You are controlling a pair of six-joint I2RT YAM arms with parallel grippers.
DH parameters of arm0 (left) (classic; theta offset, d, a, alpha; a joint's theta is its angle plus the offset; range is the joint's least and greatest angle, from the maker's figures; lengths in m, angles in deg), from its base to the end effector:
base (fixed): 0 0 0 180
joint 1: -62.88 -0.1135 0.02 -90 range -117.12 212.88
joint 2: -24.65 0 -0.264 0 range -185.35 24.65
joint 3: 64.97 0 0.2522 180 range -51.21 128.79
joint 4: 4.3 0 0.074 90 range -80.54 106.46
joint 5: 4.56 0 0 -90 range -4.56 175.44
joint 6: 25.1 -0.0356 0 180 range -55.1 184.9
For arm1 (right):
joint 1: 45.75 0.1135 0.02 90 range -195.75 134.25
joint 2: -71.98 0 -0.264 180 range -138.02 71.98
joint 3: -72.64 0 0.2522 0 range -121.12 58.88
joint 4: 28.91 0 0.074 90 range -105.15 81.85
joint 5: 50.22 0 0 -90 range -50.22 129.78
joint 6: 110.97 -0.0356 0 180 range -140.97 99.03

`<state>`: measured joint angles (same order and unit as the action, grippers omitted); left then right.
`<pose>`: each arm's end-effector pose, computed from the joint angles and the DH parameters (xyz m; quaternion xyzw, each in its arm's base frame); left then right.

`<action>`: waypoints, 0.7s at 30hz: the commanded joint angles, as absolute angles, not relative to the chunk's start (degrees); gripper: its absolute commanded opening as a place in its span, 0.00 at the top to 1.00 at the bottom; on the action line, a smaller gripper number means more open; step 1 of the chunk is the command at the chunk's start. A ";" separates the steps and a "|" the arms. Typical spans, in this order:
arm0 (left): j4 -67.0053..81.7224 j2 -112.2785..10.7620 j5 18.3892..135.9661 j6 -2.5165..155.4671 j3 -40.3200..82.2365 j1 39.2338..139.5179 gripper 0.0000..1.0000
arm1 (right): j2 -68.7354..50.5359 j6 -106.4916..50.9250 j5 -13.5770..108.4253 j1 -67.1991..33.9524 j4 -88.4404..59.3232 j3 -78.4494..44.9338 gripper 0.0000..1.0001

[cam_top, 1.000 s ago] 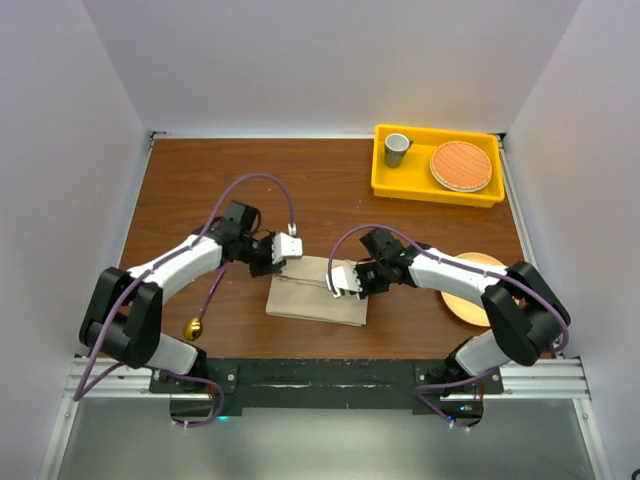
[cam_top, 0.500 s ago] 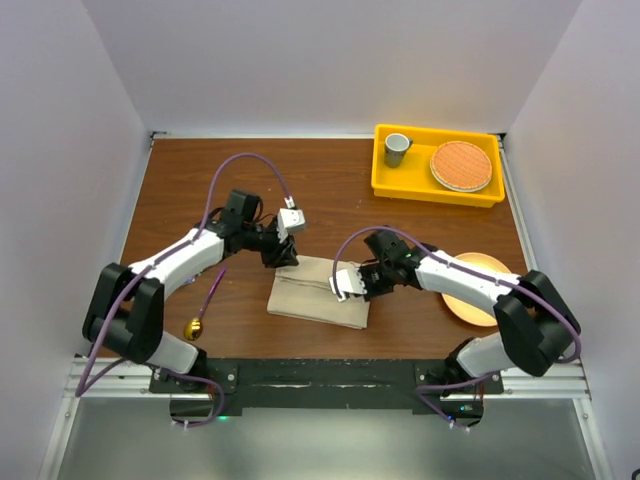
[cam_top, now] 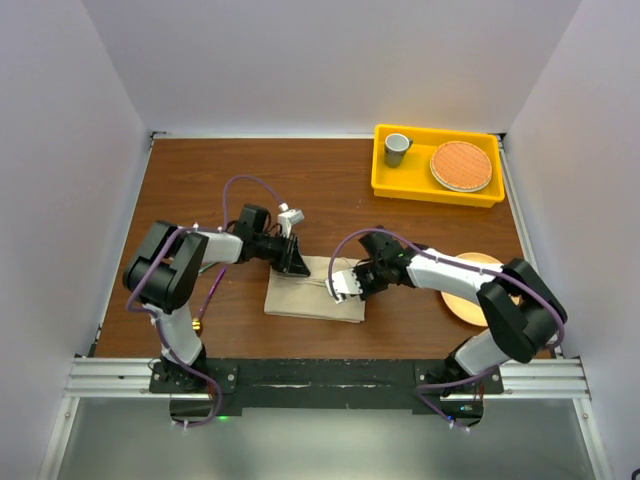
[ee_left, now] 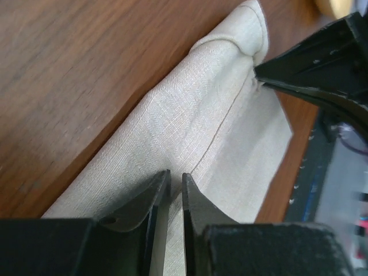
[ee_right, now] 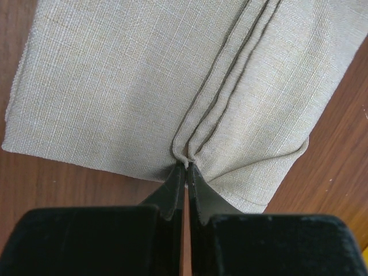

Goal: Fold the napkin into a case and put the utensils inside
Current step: Smooth out the 2/3-rectangle-folded napkin at the center of the board.

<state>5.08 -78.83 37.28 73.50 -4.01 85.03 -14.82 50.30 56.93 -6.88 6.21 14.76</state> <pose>0.2935 -0.1481 0.1229 0.2340 0.8412 -0.4509 0.1851 0.2062 0.1797 0.1580 -0.8091 0.5243 0.0776 0.2538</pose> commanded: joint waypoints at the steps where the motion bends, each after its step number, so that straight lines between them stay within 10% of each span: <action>1: -1.61 -82.74 35.34 84.22 -7.52 81.07 0.82 | -17.41 53.47 54.11 -7.17 5.76 14.67 1.00; 4: -2.58 -83.54 35.43 84.93 -8.93 80.89 0.82 | -15.56 50.16 54.37 -7.08 8.48 12.31 1.00; 11: -4.95 -84.07 36.31 86.87 -10.25 80.89 0.83 | -9.67 33.89 58.76 -8.04 22.98 -0.17 0.64; 21: -5.65 -83.99 37.10 87.75 -10.43 80.98 0.82 | -14.76 10.78 53.78 -8.84 21.06 -5.54 0.62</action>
<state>-6.64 -82.22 32.56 87.99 -8.95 80.94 -10.61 23.52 57.17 -8.54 20.42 -2.62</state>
